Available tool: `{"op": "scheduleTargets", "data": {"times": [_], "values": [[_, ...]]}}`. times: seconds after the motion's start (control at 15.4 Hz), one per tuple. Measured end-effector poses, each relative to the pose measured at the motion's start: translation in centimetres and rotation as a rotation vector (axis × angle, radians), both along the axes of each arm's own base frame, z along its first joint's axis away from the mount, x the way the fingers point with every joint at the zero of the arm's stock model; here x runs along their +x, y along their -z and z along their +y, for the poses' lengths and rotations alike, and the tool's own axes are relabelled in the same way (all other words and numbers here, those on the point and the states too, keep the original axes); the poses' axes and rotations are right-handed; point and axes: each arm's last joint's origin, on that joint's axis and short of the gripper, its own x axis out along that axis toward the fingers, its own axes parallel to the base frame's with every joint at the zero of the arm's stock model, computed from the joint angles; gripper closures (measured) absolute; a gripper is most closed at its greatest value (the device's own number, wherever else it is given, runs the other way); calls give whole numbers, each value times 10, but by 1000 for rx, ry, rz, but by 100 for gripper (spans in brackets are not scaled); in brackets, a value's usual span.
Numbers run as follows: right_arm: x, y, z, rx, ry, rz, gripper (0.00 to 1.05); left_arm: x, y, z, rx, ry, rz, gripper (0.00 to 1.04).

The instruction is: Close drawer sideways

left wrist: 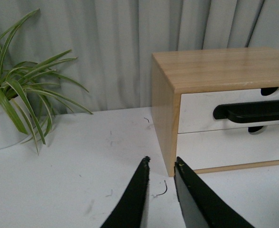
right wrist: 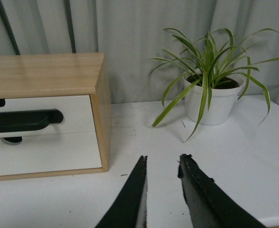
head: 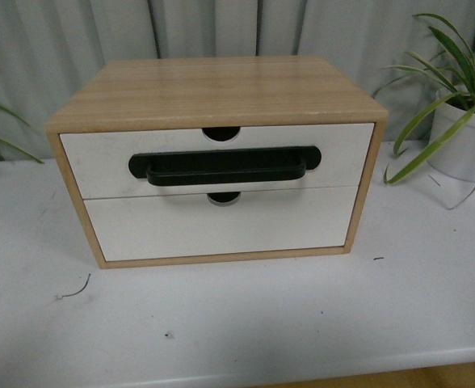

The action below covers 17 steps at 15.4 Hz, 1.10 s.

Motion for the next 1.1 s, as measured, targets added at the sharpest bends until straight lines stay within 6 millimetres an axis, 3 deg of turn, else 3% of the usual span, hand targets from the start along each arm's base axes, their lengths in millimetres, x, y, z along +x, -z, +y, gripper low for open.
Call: {"op": "scheduleTargets", "data": {"times": [0.13,0.19,0.39,0.58,0.91,1.1], "values": [[-3,7,-7,3,2,-11,99,0,0,0,-5,0,0,103],[-5,6,-12,6,2,-17,103,0,0,0,-3,0,0,103],[-9,7,-26,5,26,-19,103,0,0,0,-3,0,0,103],[-20,7,-24,6,-3,-29,103,0,0,0,-3,-1,1,103],[-20,10,-24,6,-3,-8,103,0,0,0,-4,0,0,103],[-20,10,-24,6,-3,-8,67,0,0,0,-5,0,0,66]]}}
